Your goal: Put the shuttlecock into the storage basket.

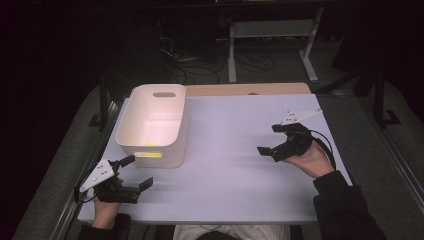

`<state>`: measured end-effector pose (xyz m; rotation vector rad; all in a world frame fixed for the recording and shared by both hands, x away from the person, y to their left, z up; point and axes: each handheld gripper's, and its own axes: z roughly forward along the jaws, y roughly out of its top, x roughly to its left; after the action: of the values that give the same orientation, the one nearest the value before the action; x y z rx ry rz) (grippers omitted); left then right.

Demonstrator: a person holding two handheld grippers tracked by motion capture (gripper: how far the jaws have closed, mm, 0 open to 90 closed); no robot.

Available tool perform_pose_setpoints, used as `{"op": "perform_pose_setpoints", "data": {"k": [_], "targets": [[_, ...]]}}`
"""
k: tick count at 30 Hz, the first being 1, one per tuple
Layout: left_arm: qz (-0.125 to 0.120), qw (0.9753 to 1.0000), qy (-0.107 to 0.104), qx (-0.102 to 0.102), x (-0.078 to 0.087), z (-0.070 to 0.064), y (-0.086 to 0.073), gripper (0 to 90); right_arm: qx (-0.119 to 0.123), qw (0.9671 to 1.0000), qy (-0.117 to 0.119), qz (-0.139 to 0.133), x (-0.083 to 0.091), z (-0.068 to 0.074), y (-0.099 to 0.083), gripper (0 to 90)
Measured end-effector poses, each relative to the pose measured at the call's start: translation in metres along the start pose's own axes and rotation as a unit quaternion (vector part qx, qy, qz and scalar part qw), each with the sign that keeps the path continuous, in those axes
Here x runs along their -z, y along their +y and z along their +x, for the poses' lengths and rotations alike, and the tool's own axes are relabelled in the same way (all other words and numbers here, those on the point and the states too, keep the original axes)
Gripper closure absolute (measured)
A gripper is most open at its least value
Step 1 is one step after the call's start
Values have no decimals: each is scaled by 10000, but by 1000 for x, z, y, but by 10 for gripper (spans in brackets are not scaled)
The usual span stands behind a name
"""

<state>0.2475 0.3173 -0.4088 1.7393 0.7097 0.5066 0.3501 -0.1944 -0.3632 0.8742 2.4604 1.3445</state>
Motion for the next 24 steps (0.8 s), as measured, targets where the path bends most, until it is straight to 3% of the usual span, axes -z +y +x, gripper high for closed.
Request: {"op": "perform_pose_setpoints", "data": {"k": [24], "targets": [[4, 10000, 0, -4, 0, 0, 0, 0, -261, 9995, -87, -145, 16, -3, -38, 0]]}}
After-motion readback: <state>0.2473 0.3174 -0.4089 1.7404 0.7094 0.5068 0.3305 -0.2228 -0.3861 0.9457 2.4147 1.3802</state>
